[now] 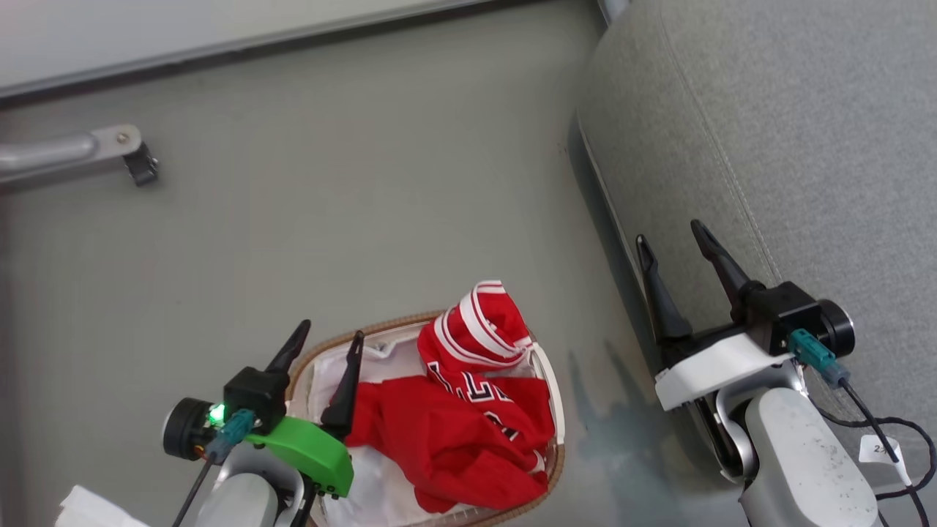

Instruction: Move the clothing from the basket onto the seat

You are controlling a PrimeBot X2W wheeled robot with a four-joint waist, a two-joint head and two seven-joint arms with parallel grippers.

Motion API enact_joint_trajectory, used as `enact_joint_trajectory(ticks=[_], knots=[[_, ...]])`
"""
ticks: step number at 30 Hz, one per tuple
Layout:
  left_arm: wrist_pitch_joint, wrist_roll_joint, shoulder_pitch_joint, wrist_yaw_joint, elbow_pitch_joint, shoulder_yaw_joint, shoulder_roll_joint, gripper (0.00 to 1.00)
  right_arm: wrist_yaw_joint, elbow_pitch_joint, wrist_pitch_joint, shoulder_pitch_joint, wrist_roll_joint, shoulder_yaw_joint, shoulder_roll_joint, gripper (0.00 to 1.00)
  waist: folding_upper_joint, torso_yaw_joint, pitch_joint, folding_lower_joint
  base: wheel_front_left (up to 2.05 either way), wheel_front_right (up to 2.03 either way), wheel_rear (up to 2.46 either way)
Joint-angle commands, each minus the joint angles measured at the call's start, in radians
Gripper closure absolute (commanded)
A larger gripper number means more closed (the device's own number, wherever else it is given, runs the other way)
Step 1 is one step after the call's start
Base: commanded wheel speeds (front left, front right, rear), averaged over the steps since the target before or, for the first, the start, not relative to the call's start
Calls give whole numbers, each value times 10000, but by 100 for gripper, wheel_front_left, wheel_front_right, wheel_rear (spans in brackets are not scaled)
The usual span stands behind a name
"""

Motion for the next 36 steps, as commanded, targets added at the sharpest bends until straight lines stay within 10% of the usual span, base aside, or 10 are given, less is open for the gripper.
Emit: enact_joint_trajectory(ticks=[1, 36], knots=[[-4, -131, -325, -4, 235, -226, 130, 0, -6, -62, -47, -165, 48, 7, -22, 0, 0, -611, 1004, -1, 0, 0, 0], [-4, -2228, -3507, -4, 4617, -4891, 292, 0, -6, -712, -47, -1049, 295, 176, -23, 0, 0, -1160, 4671, -1, 0, 0, 0]])
